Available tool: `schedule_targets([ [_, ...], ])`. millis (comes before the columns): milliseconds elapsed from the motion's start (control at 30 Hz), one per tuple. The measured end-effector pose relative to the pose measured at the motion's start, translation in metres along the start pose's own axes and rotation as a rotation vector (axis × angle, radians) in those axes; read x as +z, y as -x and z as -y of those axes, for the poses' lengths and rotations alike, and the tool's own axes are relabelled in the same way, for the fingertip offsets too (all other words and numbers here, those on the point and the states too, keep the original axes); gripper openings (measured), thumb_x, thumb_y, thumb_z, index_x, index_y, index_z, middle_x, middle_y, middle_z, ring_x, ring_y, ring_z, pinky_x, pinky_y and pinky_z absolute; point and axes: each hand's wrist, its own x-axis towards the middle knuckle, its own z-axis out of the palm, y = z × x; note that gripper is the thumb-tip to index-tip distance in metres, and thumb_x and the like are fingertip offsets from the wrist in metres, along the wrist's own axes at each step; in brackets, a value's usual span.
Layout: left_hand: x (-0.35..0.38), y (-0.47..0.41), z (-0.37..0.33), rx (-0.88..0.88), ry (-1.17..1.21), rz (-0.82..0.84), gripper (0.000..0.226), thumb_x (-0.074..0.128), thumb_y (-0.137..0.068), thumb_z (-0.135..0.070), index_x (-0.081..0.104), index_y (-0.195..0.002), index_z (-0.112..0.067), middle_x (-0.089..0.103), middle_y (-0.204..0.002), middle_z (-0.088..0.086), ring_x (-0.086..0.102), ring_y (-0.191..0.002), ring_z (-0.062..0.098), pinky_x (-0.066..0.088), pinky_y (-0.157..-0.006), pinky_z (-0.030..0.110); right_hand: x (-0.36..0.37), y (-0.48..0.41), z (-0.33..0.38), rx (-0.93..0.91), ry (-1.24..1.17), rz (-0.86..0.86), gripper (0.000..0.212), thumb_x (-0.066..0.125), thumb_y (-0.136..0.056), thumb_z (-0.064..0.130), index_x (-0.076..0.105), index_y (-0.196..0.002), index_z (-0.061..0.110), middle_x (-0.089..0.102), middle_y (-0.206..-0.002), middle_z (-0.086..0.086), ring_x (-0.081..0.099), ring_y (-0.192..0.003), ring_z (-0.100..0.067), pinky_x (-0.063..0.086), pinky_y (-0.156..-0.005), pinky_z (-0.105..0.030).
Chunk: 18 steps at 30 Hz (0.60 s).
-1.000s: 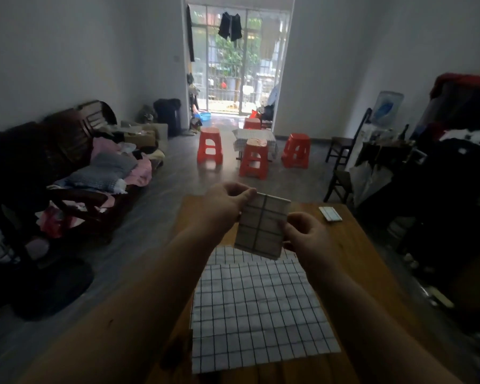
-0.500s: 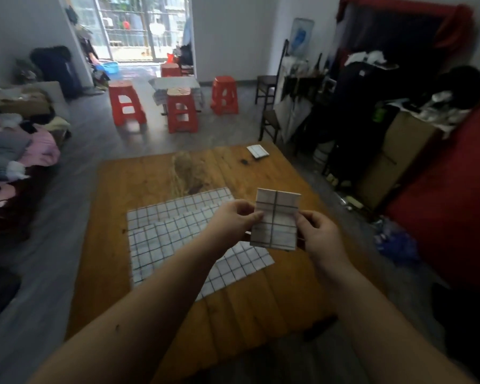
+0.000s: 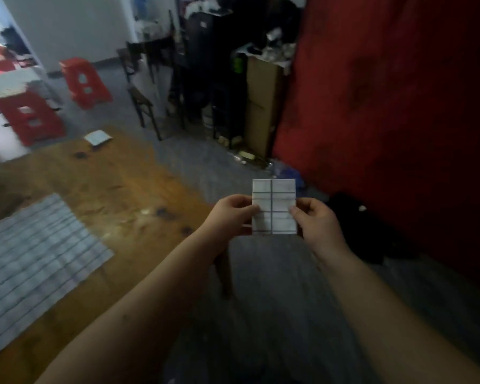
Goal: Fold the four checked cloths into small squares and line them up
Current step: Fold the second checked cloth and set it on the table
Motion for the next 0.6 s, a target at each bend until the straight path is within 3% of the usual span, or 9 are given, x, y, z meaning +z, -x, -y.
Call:
schedule_targets([
  [133, 0.089, -0.045, -0.015, -0.015, -0.012, 0.103, 0.009, 0.066, -0.093, -0.008, 0.070, -0.101, -0.009, 0.074, -0.095, 0.011, 0.072, -0.084, 0.026, 0.059, -0.084, 0.047, -0.084, -0.038, -0.018, 0.048, -0.006, -0.135, 0.005, 0.068, -0.094, 0.015, 0.067, -0.099, 0.016, 0.074, -0.099, -0.009, 0.072, -0.094, -0.025, 0.057, -0.091, -0.049],
  [267, 0.143, -0.091, -0.031, 0.001, -0.016, 0.132, 0.005, 0.065, -0.093, -0.005, 0.069, -0.095, -0.009, 0.071, -0.079, 0.002, 0.068, -0.071, 0.017, 0.058, -0.072, 0.038, -0.126, -0.080, -0.023, 0.084, -0.057, -0.218, 0.005, 0.068, -0.094, 0.015, 0.067, -0.099, 0.014, 0.074, -0.100, -0.011, 0.072, -0.094, -0.027, 0.058, -0.090, -0.049],
  [467, 0.170, -0.184, -0.051, 0.024, -0.013, 0.155, 0.005, 0.068, -0.092, -0.008, 0.070, -0.097, -0.009, 0.074, -0.082, 0.002, 0.070, -0.076, 0.020, 0.060, -0.073, 0.039, -0.143, -0.166, -0.018, 0.099, -0.056, -0.233, 0.003, 0.066, -0.094, 0.019, 0.066, -0.097, 0.019, 0.075, -0.098, -0.006, 0.072, -0.093, -0.024, 0.057, -0.091, -0.051],
  [600, 0.167, -0.274, -0.072, 0.083, 0.015, 0.128, 0.005, 0.068, -0.091, -0.010, 0.071, -0.095, -0.012, 0.073, -0.085, 0.003, 0.068, -0.080, 0.023, 0.058, -0.077, 0.044, -0.131, -0.260, 0.000, 0.065, -0.012, -0.221, 0.016, 0.069, -0.084, 0.033, 0.067, -0.096, 0.022, 0.076, -0.097, -0.005, 0.072, -0.093, -0.025, 0.057, -0.090, -0.053],
])
